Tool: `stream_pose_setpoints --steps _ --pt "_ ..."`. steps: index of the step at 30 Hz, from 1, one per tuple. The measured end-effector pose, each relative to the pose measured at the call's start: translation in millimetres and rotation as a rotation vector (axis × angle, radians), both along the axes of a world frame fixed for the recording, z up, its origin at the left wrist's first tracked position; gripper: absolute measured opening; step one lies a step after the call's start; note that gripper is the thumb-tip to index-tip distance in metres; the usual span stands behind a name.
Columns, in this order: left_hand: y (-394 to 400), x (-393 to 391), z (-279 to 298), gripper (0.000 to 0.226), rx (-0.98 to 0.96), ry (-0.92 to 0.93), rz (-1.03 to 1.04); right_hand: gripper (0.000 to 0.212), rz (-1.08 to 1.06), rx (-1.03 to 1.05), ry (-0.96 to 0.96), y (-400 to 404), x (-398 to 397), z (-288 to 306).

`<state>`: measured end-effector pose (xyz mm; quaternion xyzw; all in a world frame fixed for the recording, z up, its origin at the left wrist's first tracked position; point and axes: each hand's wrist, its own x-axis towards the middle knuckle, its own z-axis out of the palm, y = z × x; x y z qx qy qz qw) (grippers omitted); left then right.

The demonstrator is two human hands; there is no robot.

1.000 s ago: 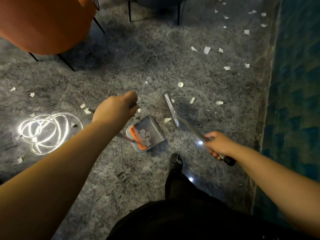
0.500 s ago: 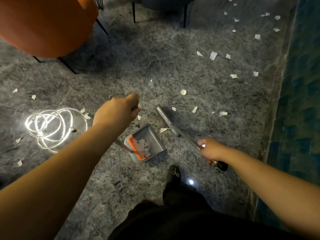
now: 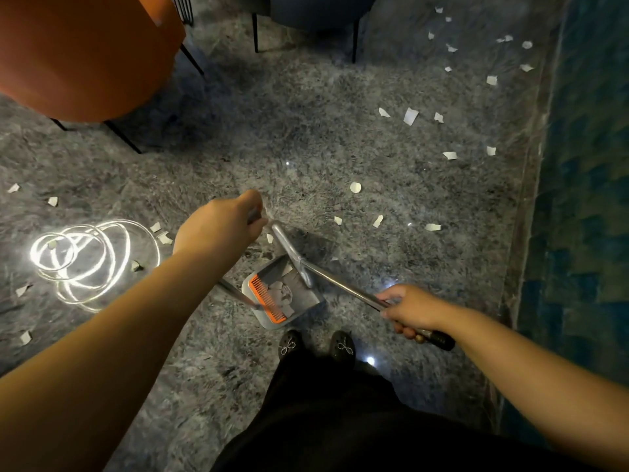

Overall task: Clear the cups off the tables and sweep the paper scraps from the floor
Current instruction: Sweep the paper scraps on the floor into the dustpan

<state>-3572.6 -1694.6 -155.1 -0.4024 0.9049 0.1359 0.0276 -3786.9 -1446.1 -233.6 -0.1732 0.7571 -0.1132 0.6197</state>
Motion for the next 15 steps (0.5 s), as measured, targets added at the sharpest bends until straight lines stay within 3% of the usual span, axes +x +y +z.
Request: stream_pose_setpoints --steps 15 --pt "-36 -12 16 0.018 0.042 0.155 -0.017 0.042 -0.208 -0.071 0.24 -34 -14 9"
